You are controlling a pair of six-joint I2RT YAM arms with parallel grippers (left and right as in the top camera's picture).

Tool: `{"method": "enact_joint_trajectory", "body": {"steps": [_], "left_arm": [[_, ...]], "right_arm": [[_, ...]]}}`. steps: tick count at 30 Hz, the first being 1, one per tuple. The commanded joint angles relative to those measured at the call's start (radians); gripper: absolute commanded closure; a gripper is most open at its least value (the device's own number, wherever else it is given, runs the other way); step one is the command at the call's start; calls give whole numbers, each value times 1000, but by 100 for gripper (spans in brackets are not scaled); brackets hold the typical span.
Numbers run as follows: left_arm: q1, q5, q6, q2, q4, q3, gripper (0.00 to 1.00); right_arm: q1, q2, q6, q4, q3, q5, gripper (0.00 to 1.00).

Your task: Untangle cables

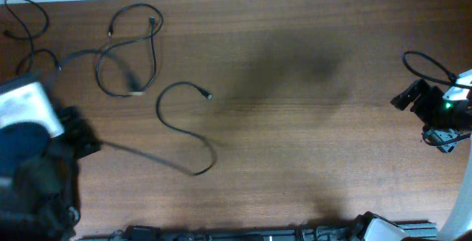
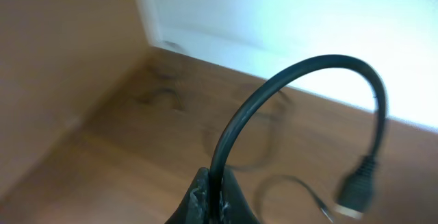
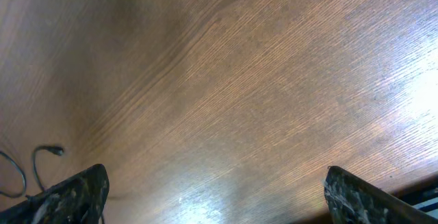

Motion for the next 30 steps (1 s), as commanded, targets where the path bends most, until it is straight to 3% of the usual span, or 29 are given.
{"method": "enact_joint_trajectory", "body": {"steps": [1, 5, 11, 13, 18, 25, 30], "left_arm": [[73, -342, -66, -29, 0, 4, 100], [147, -504, -94, -13, 0, 3, 100], [301, -528, -219, 18, 21, 4, 100], [359, -506, -218, 18, 41, 7, 100], [454, -201, -74, 26, 85, 65, 100], [599, -319, -63, 146, 84, 184, 100], [737, -315, -262, 327, -31, 185, 100]], "right_arm": [[-5, 1, 7, 0, 15, 9, 1], [-5, 1, 7, 0, 15, 10, 1], [-5, 1, 7, 0, 15, 10, 1], [-5, 1, 7, 0, 15, 10, 1], [-5, 1, 7, 0, 15, 10, 1], [-5, 1, 7, 0, 15, 10, 1], [-5, 1, 7, 0, 15, 9, 1]]}}
